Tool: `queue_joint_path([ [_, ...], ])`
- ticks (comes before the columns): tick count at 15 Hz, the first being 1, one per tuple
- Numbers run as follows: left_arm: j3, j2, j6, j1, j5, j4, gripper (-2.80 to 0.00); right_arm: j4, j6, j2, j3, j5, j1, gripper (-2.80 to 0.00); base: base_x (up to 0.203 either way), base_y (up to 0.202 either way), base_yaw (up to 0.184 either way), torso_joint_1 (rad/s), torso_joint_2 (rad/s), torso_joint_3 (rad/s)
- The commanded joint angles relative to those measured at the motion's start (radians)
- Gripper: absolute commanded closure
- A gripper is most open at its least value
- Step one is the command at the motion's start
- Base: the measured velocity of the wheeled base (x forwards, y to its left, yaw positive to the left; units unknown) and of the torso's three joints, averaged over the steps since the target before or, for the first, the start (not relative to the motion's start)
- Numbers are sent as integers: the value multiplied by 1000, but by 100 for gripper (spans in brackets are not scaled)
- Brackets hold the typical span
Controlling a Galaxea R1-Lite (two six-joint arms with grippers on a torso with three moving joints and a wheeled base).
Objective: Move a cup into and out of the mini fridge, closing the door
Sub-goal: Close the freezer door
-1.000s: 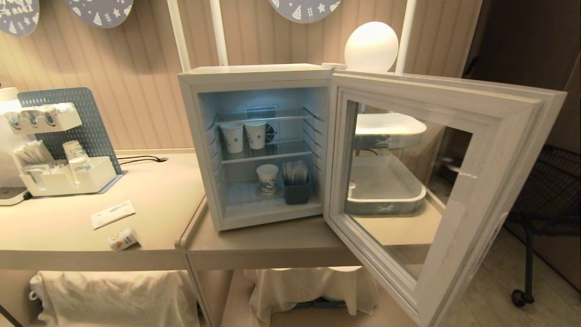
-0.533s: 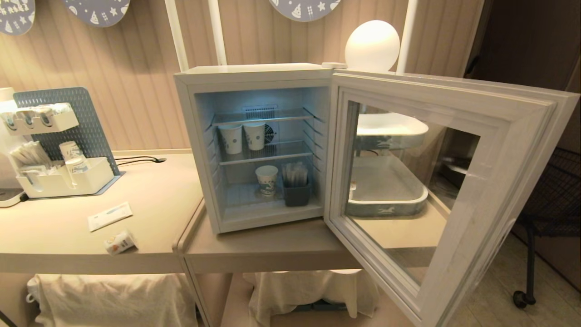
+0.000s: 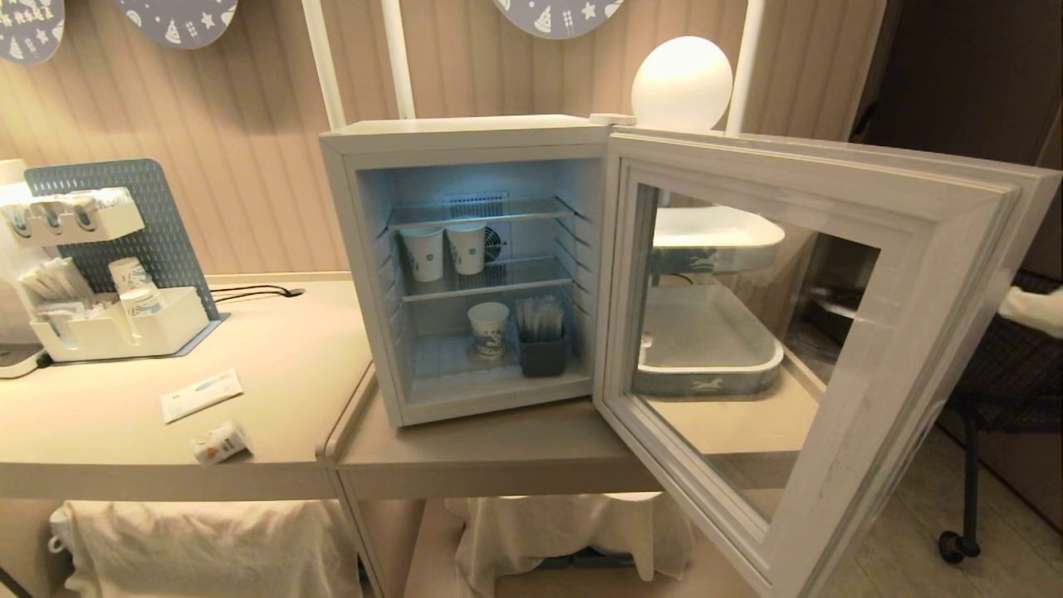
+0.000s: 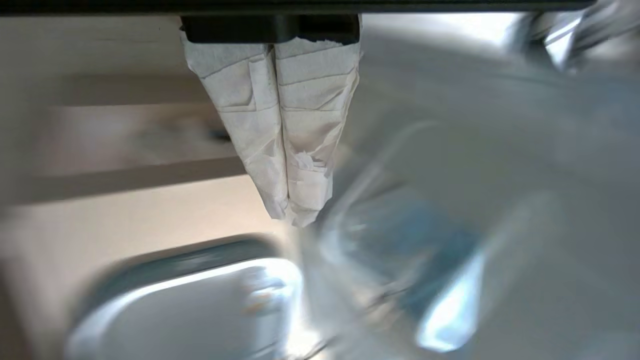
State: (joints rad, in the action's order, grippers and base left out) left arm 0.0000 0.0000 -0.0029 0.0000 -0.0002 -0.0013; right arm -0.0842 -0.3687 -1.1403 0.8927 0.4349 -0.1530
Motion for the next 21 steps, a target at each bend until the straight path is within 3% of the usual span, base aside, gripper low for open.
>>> queue_joint_path([
  [1, 0, 2, 0, 0, 0, 0, 0, 29, -55, -263, 90, 434, -92, 0, 0, 0, 0, 0, 0, 0],
  [3, 0, 2, 0, 0, 0, 0, 0, 61, -111, -331, 127, 730, -183, 0, 0, 0, 0, 0, 0, 0],
  [4, 0, 2, 0, 0, 0, 0, 0, 66, -128, -361, 129, 807, -202, 0, 0, 0, 0, 0, 0, 0],
  [6, 0, 2, 0, 0, 0, 0, 0, 67, -137, -366, 84, 827, -200, 0, 0, 0, 0, 0, 0, 0],
  [11, 0, 2, 0, 0, 0, 0, 0, 70, -195, -325, 36, 792, -38, 0, 0, 0, 0, 0, 0, 0],
  [13, 0, 2, 0, 0, 0, 0, 0, 78, -225, -319, 35, 662, 78, 0, 0, 0, 0, 0, 0, 0],
  [18, 0, 2, 0, 0, 0, 0, 0, 243, -352, -384, 48, 213, 457, 0, 0, 0, 0, 0, 0, 0],
  [21, 0, 2, -4, 0, 0, 0, 0, 272, -366, -494, 185, -120, 643, 0, 0, 0, 0, 0, 0, 0],
])
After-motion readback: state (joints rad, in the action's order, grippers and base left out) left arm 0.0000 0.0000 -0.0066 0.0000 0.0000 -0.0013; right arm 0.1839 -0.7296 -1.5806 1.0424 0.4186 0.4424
